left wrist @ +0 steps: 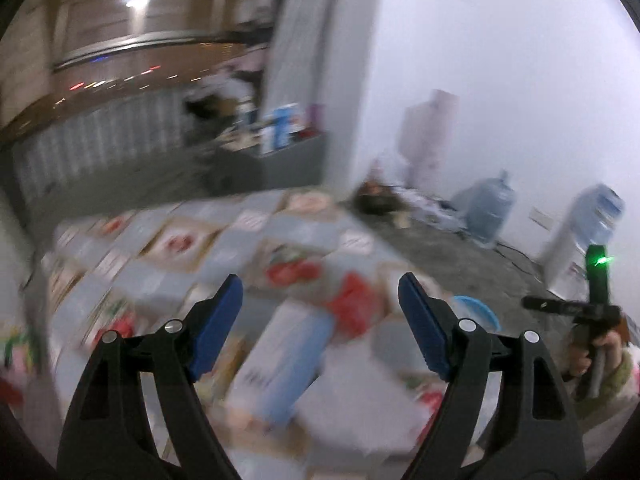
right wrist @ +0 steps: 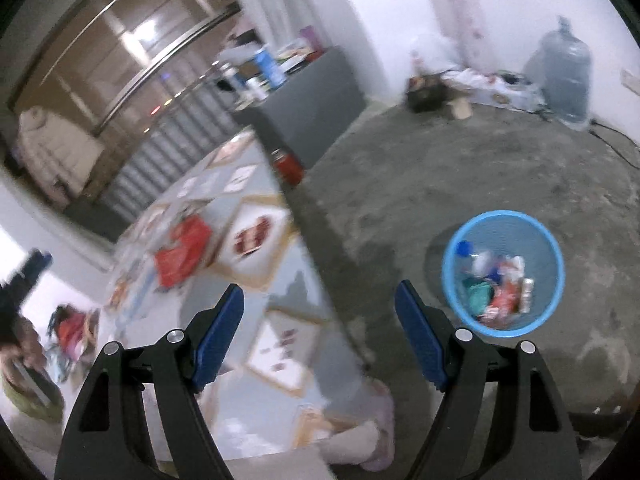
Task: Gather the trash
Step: 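Move both tools back to the table toward the white tissue and red wrapper, then close left tool on red wrapper while right tool grasps white tissue, then carry red wrapper with left tool while right tool carries tissue toward wastebasket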
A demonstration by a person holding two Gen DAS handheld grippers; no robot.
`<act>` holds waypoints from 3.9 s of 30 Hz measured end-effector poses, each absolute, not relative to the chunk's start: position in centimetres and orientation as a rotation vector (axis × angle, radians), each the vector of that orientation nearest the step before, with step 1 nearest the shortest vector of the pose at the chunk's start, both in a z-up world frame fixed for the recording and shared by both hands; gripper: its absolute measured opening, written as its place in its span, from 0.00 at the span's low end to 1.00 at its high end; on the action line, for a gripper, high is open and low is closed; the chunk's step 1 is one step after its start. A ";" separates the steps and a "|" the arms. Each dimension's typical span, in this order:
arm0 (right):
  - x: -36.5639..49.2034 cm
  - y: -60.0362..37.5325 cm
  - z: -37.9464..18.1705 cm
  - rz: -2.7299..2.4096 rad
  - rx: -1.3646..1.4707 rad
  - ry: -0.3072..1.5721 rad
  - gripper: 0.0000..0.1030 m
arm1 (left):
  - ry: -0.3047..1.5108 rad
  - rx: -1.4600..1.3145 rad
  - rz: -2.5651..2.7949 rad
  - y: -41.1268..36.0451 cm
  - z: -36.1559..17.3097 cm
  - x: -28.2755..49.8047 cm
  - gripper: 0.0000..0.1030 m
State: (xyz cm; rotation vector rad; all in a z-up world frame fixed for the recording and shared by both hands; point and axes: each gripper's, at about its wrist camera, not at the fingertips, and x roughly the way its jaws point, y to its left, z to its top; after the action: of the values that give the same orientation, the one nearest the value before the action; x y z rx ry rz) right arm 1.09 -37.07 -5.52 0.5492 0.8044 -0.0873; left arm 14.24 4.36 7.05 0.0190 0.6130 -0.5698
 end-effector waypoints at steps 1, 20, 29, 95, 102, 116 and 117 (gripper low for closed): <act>1.4 -36.3 -5.5 -0.070 0.543 0.810 0.73 | 0.628 -0.016 -0.544 5.9 6.1 13.7 0.74; 6.7 -17.1 -8.7 0.225 0.142 0.966 0.62 | 0.710 -0.018 -0.711 7.1 0.1 16.0 0.74; 6.6 -14.2 -10.2 0.235 -0.079 1.006 0.20 | 0.732 -0.065 -0.697 8.8 -1.5 16.3 0.73; -0.5 -29.4 -8.0 -0.060 0.368 0.914 0.38 | 0.977 0.580 -0.878 -16.5 -5.2 27.4 0.17; -1.5 -29.2 -7.3 -0.050 0.375 0.880 0.38 | 0.847 0.416 -0.890 -11.8 1.2 23.5 0.16; -0.1 -27.2 -8.5 0.005 0.358 0.906 0.49 | 0.900 0.237 -0.750 -1.0 -2.0 11.8 0.16; 0.2 -26.9 -8.7 0.009 0.348 0.915 0.49 | 0.916 0.227 -0.740 -0.8 -2.8 11.4 0.16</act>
State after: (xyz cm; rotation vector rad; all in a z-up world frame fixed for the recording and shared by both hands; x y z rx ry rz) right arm 0.15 -26.95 -8.66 0.3484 0.9147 0.0093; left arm 11.41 -0.77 -2.77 0.2265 0.9161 -0.7396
